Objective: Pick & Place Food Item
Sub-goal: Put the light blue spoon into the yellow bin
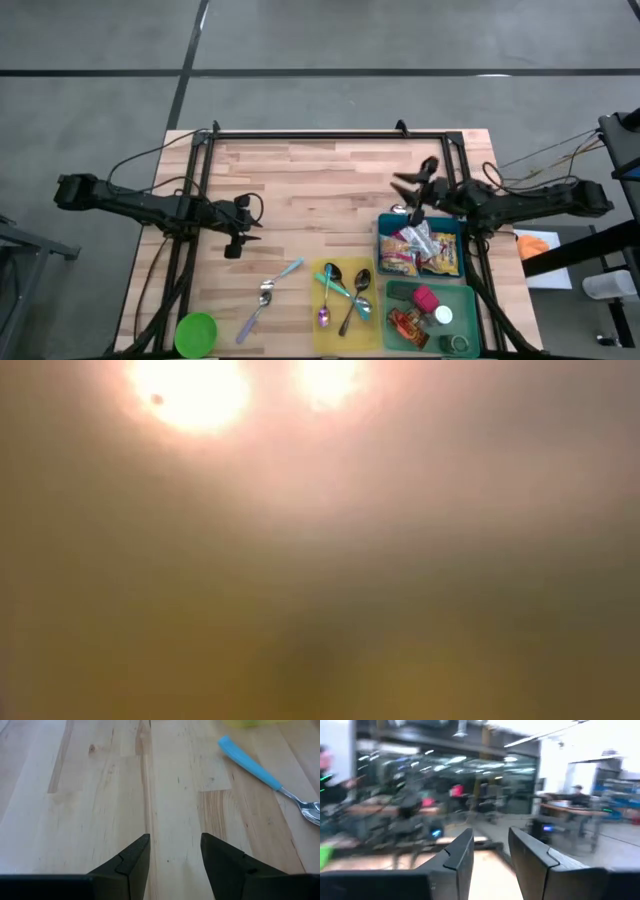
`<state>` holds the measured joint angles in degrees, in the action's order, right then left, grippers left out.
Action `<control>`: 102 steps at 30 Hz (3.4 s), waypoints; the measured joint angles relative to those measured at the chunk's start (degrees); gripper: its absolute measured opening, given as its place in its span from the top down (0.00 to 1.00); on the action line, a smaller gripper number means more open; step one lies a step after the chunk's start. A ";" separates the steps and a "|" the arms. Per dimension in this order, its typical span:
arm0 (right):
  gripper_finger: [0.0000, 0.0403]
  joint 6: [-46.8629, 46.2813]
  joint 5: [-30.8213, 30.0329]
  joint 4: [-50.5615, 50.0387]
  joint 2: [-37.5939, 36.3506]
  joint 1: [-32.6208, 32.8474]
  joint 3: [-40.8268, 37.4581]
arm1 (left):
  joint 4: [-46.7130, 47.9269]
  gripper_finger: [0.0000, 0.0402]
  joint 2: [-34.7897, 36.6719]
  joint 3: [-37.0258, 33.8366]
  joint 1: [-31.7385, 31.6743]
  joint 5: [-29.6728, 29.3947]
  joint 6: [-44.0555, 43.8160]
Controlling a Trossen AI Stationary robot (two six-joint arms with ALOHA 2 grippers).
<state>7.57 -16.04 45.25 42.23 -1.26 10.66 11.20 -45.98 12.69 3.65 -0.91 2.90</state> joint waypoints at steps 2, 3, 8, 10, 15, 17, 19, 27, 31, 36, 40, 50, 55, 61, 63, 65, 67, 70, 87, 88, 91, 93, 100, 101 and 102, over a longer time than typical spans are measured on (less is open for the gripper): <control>0.70 0.04 -0.80 -0.58 -2.71 -0.41 -0.31 | -0.01 0.57 0.00 0.00 -0.02 0.00 0.00; 0.70 0.22 0.62 -1.71 -4.09 -0.55 -0.26 | 0.00 0.57 0.00 0.00 -0.01 0.00 0.00; 0.70 -1.60 5.40 -10.80 -8.21 -0.79 2.23 | -0.01 0.57 0.00 0.00 -0.02 0.00 0.00; 0.70 -2.48 5.40 -14.23 -8.64 -0.79 3.41 | 0.00 0.57 0.00 0.00 0.00 0.00 0.00; 0.70 -4.16 5.43 -20.62 -8.07 -0.79 6.15 | 0.00 0.57 0.00 0.00 -0.01 0.00 0.00; 0.70 -4.09 5.43 -22.84 -7.56 -0.79 7.04 | 0.00 0.57 0.00 0.00 -0.02 0.00 0.00; 0.70 -2.81 5.44 -23.28 -6.90 -0.79 7.67 | 0.00 0.57 0.00 0.00 -0.02 0.00 0.00; 0.70 2.93 5.45 -24.09 -4.96 -0.79 9.27 | 0.00 0.57 0.00 0.00 0.00 0.00 0.00; 0.70 1.48 5.49 -24.06 -4.36 -0.79 9.59 | 0.00 0.57 0.00 0.00 0.00 0.00 0.00; 0.70 0.17 5.49 -24.04 -4.21 -0.79 9.33 | 0.01 0.57 0.00 0.00 -0.02 0.00 0.00; 0.70 0.09 5.51 -24.09 -4.12 -0.79 9.00 | 0.02 0.57 0.00 0.00 -0.01 0.00 0.00; 0.70 0.09 5.54 -24.06 -4.12 -0.79 8.96 | 0.02 0.57 0.00 0.00 -0.02 0.00 0.00; 0.70 0.07 5.54 -24.06 -4.12 -0.79 8.94 | 0.02 0.57 0.00 0.00 -0.01 0.00 0.00; 0.70 -0.07 5.54 -24.06 -4.13 -0.79 8.94 | -1.88 0.57 0.00 0.00 0.00 0.00 -1.23; 0.70 -0.04 5.54 -24.06 -4.14 -0.79 8.94 | -7.43 0.57 0.00 0.00 0.05 0.08 -8.65; 0.70 -0.07 5.54 -24.04 -4.14 -0.79 8.94 | -12.30 0.57 0.02 0.02 0.04 0.00 -17.60; 0.70 -0.06 5.54 -24.04 -4.14 -0.77 8.94 | -16.98 0.57 -0.01 0.02 0.03 -1.65 -20.78; 0.70 -0.04 5.52 -24.04 -4.14 -0.77 8.94 | -18.19 0.57 0.06 1.38 0.00 -2.99 -23.74; 0.70 -0.04 5.51 -24.04 -4.16 -0.77 8.92 | 32.83 0.57 -28.45 39.78 13.51 -15.40 -45.57; 0.70 -0.04 5.51 -24.04 -4.16 -0.77 8.92 | 33.30 0.57 -30.26 40.83 13.73 -15.47 -47.69; 0.70 -0.04 5.51 -24.04 -4.16 -0.77 8.92 | 32.41 0.57 -34.43 42.90 14.18 -15.25 -54.03; 0.70 -0.05 5.51 -24.04 -4.16 -0.77 8.92 | 32.26 0.57 -36.73 44.04 14.30 -12.84 -57.15; 0.70 -0.04 5.51 -24.04 -4.16 -0.77 8.92 | 32.88 0.57 -41.99 45.18 17.52 -1.76 -67.26; 0.70 -0.04 5.51 -24.04 -4.16 -0.77 8.92 | 33.10 0.57 -42.48 45.18 18.35 -1.17 -69.26; 0.70 -0.04 5.51 -24.04 -4.16 -0.77 8.92 | 33.24 0.57 -42.85 45.18 19.22 -0.84 -71.19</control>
<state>7.53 -10.52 21.21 38.06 -2.02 19.57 44.44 -88.83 57.87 22.87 -1.74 -68.29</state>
